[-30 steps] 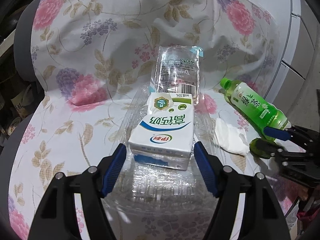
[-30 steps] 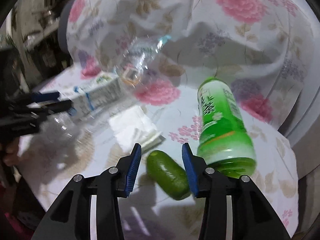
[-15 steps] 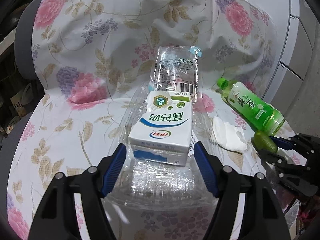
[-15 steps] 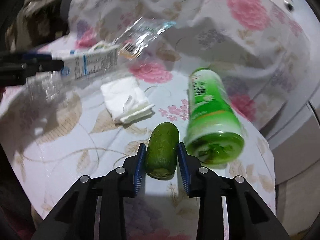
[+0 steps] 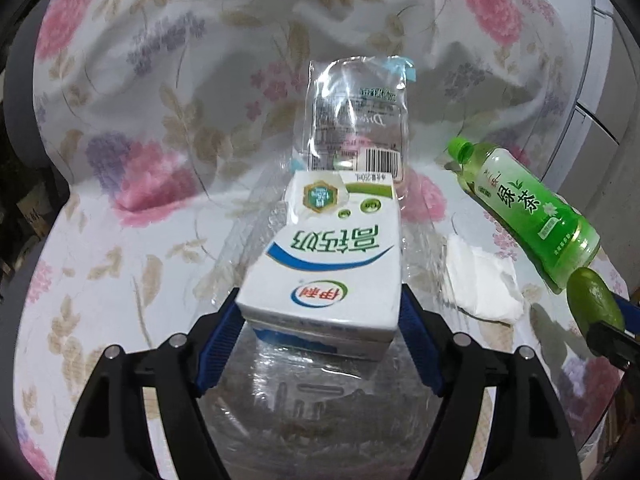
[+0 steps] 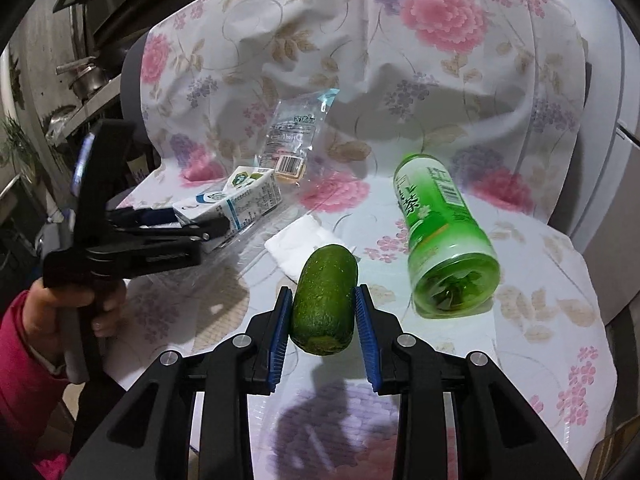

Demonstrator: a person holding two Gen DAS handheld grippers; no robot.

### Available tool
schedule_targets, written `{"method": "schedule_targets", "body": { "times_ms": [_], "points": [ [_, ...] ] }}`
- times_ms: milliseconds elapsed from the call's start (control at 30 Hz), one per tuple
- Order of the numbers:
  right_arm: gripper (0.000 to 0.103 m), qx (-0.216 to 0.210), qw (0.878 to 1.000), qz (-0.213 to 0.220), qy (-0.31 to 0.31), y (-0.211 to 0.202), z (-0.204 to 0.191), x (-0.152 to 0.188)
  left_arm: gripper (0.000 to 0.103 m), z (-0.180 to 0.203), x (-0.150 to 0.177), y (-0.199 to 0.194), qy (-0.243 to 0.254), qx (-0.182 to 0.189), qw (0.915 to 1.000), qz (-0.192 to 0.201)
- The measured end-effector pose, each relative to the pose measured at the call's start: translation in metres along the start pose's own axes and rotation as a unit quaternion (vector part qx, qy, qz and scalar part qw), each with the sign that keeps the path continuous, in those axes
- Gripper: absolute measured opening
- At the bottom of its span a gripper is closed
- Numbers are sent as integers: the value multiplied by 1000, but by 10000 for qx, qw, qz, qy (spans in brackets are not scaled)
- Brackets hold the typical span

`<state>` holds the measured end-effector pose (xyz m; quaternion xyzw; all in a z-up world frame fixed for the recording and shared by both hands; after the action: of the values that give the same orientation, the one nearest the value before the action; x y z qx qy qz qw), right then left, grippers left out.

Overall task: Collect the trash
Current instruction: 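Grasp the green cucumber with the right gripper while the left holds the carton, then carry carton and cucumber to the bin and open both grippers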

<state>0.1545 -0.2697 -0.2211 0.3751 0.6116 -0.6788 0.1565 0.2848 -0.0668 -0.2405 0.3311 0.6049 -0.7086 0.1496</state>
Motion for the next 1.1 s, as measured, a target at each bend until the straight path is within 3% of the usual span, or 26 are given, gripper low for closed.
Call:
{"method": "schedule_targets", "body": {
  "times_ms": [233,567,867,1100],
  "points": [
    [33,71,9998,165,73,-13,0,-3,69,0,-13,-48,-189,116,9965,802],
    [33,220,9987,362,279,-40,5,2,68,34,10,-121,-217,483,9905,1266],
    [32,813,9927,680,583,-114,34,37,68,116,42,-163,350,1091,9823,1481],
    [32,1652,9752,970,1110,-194,87,86,68,216,65,-178,966,2016,9628,1515]
  ]
}}
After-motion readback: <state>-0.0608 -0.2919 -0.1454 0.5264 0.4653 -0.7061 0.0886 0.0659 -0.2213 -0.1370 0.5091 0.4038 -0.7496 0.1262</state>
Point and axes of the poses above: each gripper's, at about its wrist camera, not at the fingertips, and y roughly the way its jaws point, z to its right, x to its underside, the point moved 9 cm from there along y, roughly the way its jaws point, and after that the axes turned 2 degrees about x, right-handed, at the moved point
